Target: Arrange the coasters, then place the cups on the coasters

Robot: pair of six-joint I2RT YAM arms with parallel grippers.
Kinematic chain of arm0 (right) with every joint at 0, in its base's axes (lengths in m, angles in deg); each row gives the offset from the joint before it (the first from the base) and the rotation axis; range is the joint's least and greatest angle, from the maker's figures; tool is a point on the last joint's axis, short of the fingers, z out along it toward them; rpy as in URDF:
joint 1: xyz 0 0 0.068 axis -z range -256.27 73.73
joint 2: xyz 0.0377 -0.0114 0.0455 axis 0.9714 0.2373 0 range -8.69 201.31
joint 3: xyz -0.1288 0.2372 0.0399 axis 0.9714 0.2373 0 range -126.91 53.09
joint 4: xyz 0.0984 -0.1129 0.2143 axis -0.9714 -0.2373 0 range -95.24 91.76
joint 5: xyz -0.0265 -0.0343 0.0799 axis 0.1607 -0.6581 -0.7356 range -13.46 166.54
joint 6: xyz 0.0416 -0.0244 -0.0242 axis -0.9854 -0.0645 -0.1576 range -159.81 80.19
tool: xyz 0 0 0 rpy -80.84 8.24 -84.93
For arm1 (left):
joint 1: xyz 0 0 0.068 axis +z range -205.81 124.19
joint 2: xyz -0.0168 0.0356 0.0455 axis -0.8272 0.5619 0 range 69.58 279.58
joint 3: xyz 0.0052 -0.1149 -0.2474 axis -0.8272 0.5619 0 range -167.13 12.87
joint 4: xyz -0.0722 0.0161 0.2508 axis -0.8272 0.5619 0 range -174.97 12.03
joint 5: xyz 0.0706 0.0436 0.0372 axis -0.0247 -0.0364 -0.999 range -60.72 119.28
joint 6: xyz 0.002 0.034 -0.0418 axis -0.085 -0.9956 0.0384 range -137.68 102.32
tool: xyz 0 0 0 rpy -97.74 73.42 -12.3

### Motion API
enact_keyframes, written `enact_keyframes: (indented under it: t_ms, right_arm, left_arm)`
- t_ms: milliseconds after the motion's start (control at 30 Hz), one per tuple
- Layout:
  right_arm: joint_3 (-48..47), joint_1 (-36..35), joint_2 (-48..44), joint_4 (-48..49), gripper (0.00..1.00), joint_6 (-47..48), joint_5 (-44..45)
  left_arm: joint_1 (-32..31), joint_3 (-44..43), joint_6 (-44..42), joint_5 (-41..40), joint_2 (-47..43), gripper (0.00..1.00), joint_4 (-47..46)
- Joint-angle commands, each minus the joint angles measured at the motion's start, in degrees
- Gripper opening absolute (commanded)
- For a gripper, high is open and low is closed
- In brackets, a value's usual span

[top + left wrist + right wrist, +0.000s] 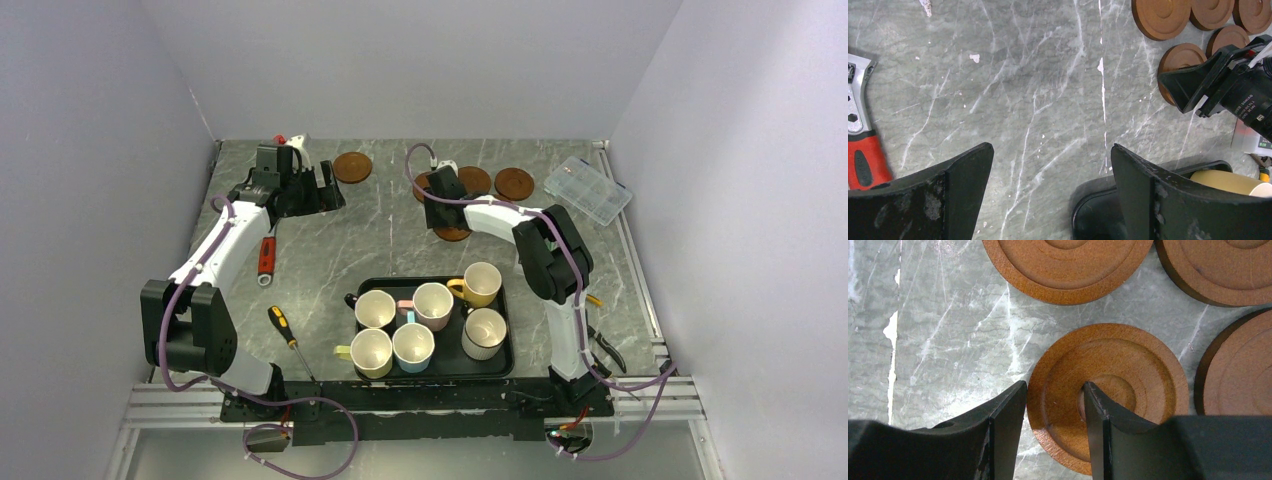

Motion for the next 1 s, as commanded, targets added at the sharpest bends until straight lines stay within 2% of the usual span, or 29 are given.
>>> enact_keyframes:
  t_ms: [0, 967]
  right_arm:
    - [0.0, 0.9, 1.3, 0.3, 0.49, 0.8, -0.4]
    - [-3.1, 2.5, 3.3, 2.3, 0.49, 2.6, -2.4]
  left_arm:
    - [-0.1, -0.6, -1.1, -0.5, 0.2, 0.94, -0.4]
    - [-0.1, -0.5, -1.4, -0.9, 0.3, 0.94, -0.4]
